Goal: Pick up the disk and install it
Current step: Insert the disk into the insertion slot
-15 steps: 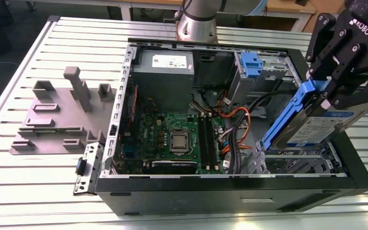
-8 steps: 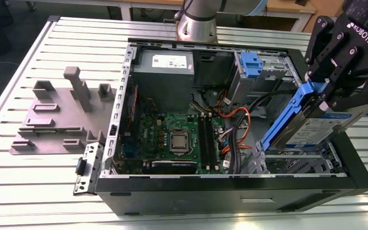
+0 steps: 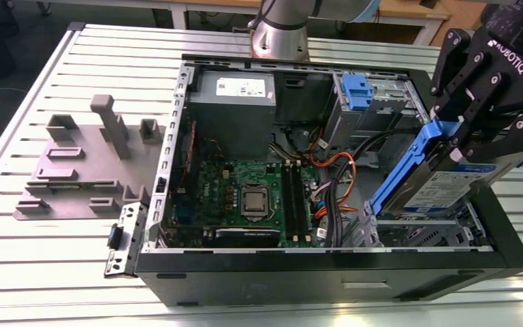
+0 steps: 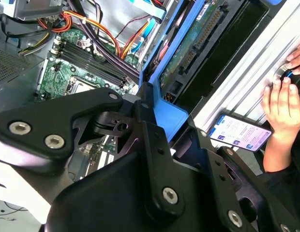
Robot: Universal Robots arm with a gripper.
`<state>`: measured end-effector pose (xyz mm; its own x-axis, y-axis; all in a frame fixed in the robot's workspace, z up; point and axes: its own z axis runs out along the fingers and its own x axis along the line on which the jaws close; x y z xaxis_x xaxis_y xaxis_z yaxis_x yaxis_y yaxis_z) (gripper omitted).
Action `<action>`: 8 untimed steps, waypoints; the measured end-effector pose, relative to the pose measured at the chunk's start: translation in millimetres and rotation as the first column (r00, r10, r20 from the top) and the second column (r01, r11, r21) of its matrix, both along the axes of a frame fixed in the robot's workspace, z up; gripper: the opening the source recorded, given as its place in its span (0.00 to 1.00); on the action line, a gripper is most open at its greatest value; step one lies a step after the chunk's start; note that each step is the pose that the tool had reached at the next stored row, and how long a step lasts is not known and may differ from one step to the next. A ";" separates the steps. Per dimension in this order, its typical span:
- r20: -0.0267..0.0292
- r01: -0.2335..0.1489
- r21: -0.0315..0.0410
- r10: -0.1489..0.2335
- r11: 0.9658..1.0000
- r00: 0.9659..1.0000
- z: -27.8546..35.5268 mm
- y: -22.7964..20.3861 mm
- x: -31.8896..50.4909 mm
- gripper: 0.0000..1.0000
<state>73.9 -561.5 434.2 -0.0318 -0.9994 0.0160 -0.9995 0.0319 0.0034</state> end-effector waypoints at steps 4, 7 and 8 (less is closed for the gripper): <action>0.000 0.003 0.000 -0.003 1.000 1.000 -2.3 0.0 0.0 0.36; 0.000 0.005 0.000 -0.005 1.000 1.000 -4.0 0.0 0.0 0.36; 0.000 0.005 0.000 -0.005 1.000 1.000 -4.1 0.0 0.0 0.36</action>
<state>73.9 -561.5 430.1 -0.0370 -0.9992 0.0160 -0.9993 0.0371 0.0034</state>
